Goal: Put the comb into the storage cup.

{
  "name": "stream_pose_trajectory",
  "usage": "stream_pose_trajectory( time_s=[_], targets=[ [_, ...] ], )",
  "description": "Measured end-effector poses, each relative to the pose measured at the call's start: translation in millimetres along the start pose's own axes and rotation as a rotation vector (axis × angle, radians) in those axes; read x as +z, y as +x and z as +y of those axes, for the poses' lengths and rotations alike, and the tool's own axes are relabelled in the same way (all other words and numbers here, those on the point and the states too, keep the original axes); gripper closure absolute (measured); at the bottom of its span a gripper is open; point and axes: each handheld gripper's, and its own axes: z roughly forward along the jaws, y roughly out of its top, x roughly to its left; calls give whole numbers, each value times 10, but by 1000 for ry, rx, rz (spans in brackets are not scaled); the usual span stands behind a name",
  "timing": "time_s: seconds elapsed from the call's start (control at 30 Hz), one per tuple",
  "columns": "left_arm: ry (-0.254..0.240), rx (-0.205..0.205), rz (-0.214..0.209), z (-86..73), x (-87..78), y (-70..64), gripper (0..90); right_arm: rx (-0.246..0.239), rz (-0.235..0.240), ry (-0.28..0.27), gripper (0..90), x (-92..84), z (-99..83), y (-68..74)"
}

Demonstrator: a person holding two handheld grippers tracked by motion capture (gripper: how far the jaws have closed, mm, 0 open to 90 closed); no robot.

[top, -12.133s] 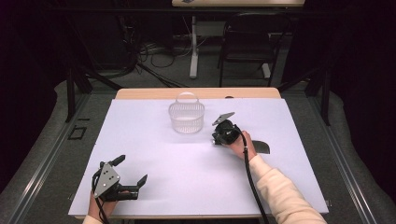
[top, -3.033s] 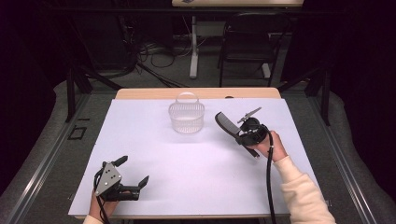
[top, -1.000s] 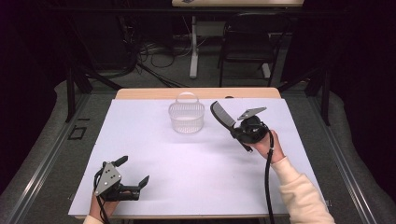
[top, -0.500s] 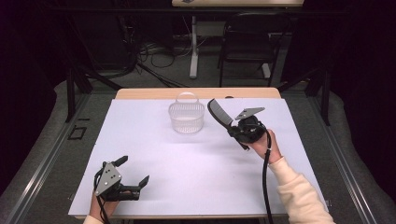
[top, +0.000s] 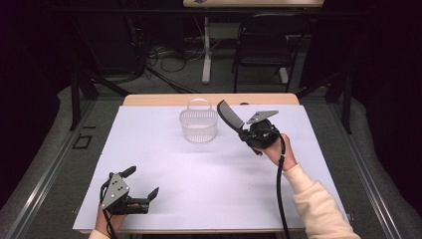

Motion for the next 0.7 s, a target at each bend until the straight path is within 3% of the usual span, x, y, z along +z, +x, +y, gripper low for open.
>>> stream_pose_trajectory(
  time_s=[0.7],
  targets=[
    [-4,-2,0,0,-3,3,0,-40,-13,-19,727,55,182,-1]
  ],
)
